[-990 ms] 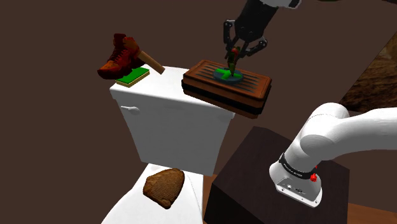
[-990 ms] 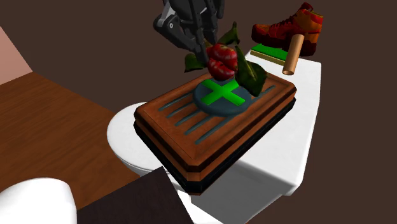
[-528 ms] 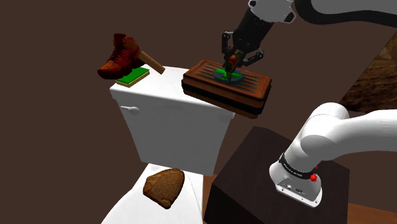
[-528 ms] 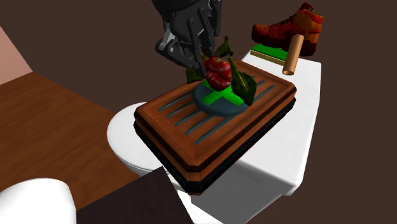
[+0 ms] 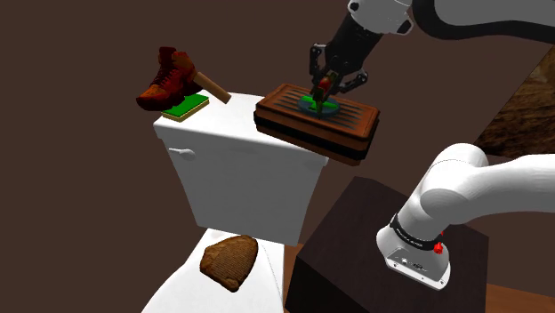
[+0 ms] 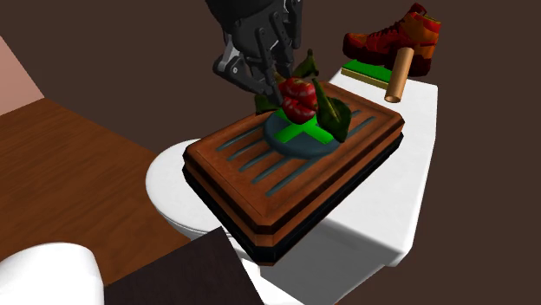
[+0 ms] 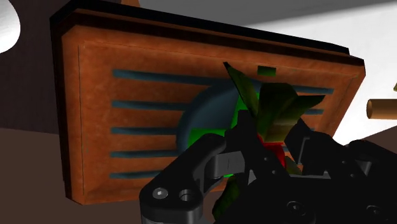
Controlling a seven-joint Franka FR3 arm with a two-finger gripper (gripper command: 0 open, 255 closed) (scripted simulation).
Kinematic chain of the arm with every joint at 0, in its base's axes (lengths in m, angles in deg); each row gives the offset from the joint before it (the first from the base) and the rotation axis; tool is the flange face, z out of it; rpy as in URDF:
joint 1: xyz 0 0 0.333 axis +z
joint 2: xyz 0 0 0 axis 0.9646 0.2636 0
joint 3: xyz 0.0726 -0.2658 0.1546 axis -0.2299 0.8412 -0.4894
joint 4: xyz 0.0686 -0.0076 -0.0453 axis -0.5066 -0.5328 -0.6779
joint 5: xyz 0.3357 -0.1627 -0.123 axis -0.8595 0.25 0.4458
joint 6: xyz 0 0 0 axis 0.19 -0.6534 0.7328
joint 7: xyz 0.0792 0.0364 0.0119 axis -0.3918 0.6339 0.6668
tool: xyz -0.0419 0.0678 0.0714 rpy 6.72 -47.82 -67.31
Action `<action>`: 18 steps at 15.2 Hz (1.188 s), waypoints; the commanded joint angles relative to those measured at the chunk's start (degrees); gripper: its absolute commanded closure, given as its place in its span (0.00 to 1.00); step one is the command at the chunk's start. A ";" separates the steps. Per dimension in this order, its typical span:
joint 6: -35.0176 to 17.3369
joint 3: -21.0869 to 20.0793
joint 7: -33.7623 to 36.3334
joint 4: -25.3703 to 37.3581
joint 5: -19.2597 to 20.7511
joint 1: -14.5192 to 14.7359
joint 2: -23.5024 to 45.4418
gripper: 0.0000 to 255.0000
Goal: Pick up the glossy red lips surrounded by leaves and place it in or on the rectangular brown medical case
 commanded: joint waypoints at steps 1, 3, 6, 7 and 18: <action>0.50 -0.07 0.05 -1.43 0.18 -0.20 0.53 1.00; 0.70 -0.25 0.31 -1.92 0.01 0.00 -0.17 0.00; 0.53 -0.31 0.32 -1.90 0.00 -0.03 0.00 0.00; 0.50 -0.07 0.04 -1.44 0.18 -0.21 0.52 0.00; 7.78 1.16 0.32 5.64 1.08 -0.37 0.35 0.00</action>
